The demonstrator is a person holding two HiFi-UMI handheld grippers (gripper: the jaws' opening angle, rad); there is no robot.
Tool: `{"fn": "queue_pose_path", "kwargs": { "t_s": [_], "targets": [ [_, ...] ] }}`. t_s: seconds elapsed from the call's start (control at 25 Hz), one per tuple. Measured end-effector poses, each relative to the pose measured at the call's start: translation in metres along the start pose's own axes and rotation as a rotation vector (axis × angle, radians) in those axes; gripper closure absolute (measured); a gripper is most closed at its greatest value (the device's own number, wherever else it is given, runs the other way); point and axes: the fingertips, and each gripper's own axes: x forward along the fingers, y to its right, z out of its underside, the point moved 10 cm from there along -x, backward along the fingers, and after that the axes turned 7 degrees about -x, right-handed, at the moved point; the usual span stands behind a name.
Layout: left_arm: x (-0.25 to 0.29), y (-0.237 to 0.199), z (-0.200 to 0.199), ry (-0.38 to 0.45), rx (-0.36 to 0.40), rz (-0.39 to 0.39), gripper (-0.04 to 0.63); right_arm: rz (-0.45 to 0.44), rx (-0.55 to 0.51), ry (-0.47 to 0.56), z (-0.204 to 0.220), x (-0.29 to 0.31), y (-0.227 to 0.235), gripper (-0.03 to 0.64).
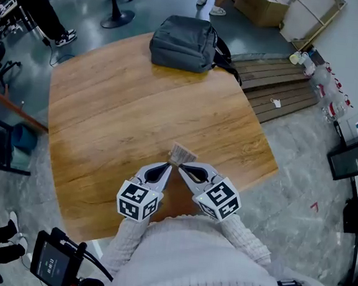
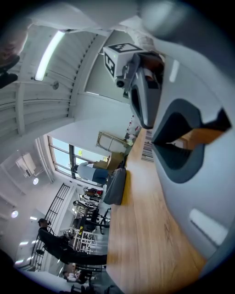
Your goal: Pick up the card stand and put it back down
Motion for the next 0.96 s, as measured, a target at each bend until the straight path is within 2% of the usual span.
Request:
{"fn": "queue_pose_path", "kwargs": {
  "t_s": [0.96],
  "targets": [
    [0.003,-0.008,-0.002,-0.019,-0.003,0.008,0.588,-0.01,-0.045,-0.017,-0.003,0.012,0.007,0.618]
  ]
}}
